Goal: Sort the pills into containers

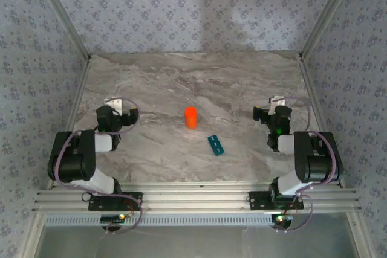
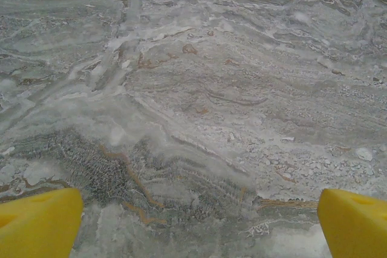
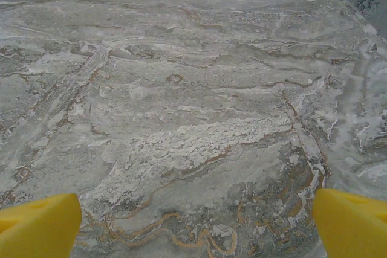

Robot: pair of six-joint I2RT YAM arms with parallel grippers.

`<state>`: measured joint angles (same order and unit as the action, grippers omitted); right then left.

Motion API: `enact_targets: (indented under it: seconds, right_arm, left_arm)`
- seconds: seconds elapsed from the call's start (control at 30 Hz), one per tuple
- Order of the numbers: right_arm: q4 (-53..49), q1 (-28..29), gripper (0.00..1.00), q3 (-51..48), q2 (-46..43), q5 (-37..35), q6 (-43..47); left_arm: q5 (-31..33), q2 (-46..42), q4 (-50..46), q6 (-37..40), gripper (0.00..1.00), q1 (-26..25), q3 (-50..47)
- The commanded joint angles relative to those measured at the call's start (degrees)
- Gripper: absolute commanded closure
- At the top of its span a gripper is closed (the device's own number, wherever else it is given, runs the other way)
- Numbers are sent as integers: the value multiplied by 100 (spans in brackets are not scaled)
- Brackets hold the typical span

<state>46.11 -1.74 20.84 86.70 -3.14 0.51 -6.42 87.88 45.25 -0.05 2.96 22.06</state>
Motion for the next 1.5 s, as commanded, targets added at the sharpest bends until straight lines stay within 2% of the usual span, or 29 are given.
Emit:
enact_targets:
  seconds: [0.0,0.37,0.6,1.07,1.27,1.47]
  right_arm:
    - [109,33,0,116,67,34,120]
    - [67,-54,0,140,67,214,81]
    - [39,-43,0,159,76,186,84]
    - [66,-45,0,116,-21,88,5]
    - [-1105,-271,0,344,-992,300,-169]
    - [-2003,-310,0,637,-1771,226,-580]
  left_arm:
    - [44,22,212,-73,1,20,131]
    - [114,21,168,-90,1,-2,169]
    - [438,29,88,-117,1,-95,211]
    - [565,16,188,-44,1,-176,145]
    - [693,-49,282,26,1,-282,61]
    - [876,-388,-199,1,1,-305,176]
